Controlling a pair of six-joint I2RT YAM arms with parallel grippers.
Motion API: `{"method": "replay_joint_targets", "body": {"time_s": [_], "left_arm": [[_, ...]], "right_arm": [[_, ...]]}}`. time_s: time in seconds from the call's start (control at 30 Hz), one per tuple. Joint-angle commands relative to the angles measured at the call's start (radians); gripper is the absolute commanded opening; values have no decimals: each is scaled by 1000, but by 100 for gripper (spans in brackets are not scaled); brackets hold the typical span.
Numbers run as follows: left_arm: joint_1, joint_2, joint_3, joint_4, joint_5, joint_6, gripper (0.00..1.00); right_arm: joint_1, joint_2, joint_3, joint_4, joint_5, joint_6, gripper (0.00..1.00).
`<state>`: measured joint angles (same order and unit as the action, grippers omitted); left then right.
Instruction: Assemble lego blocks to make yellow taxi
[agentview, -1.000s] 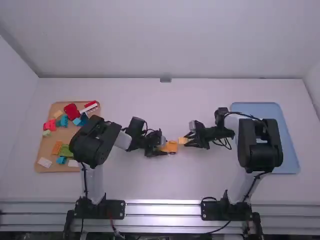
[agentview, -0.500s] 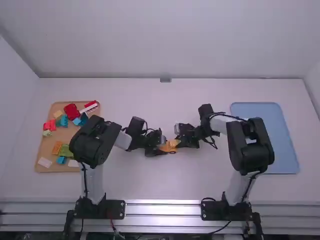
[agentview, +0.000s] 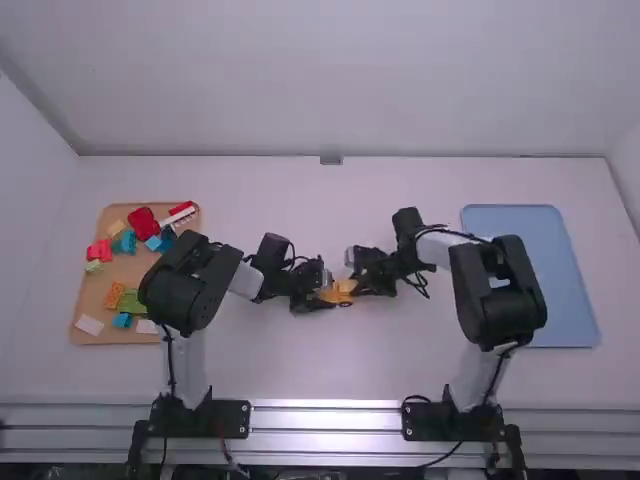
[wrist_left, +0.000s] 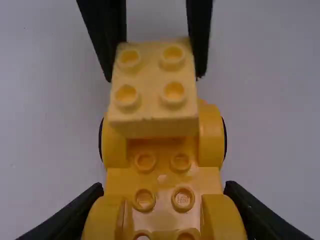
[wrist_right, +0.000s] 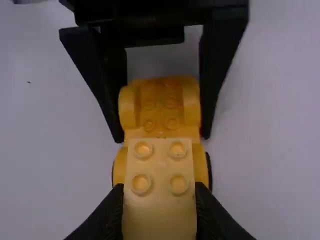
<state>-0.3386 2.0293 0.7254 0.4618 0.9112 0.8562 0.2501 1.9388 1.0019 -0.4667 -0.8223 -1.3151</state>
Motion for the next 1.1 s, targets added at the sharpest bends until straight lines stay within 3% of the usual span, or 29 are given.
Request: {"method": "replay_joint_targets", "body": {"time_s": [0.0, 0.5, 0.77, 0.97, 1.07], "left_arm": [[3, 17, -4, -8, 11, -3, 56], [4, 17, -4, -7, 11, -3, 56], [3, 17, -4, -8, 11, -4, 56], [4, 17, -4, -8, 11, -4, 56], [4, 17, -4, -7, 11, -3, 56]], "right_arm": [[12, 2, 5, -4, 9, 3, 8], [30, 2, -2, 46, 31, 36, 7], [53, 2, -62, 175, 38, 39, 6], [20, 2, -67, 170, 35, 59, 7], [6, 2, -67, 164, 38, 59, 12]]}}
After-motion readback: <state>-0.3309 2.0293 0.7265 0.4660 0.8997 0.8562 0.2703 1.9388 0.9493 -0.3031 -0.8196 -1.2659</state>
